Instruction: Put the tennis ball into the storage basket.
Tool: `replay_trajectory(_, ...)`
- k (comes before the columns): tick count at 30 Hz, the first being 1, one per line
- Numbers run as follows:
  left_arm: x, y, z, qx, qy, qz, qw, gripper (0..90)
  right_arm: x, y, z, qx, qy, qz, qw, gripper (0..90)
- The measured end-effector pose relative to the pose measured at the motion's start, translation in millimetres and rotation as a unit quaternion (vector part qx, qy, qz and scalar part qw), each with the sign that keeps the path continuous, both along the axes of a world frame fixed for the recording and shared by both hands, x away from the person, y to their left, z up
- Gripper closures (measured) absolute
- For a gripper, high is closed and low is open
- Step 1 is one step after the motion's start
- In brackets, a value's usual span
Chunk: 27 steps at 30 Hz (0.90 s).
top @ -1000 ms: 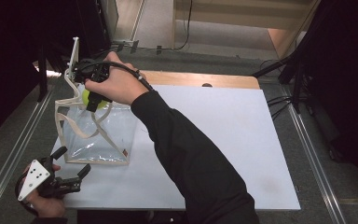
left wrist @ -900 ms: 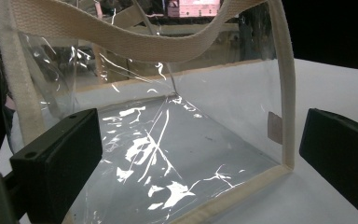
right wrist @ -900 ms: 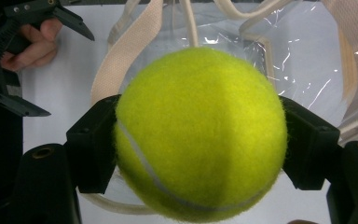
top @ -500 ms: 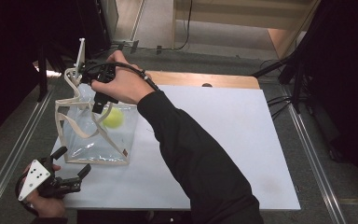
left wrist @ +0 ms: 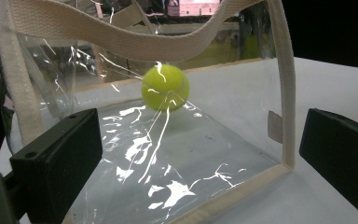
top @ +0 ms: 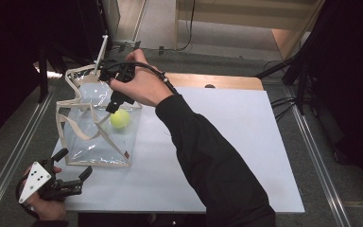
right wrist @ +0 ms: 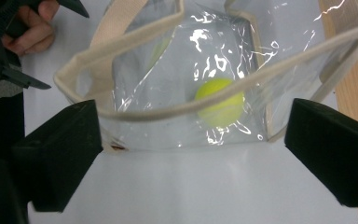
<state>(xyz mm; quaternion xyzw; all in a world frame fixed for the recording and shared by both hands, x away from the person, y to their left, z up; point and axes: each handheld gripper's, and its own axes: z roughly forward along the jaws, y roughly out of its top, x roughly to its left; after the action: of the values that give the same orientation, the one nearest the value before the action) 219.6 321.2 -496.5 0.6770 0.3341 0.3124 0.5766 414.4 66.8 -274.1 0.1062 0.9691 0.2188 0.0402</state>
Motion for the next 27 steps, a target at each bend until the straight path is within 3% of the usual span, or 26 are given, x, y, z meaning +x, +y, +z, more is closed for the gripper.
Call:
replay_trajectory(12, 0.2, -0.3, -0.2, 0.001, -0.001, -0.001, 1.0, 0.0, -3.9, -34.9, -6.6, 0.009, 0.0, -0.023, 0.9997, 2.0)
replay_trajectory(27, 0.2, -0.2, -0.3, 0.0, -0.001, 0.0, 1.0, 0.0, -11.6, -66.1, -28.4, 0.021, 0.0, -0.046, 0.9987, 0.0)
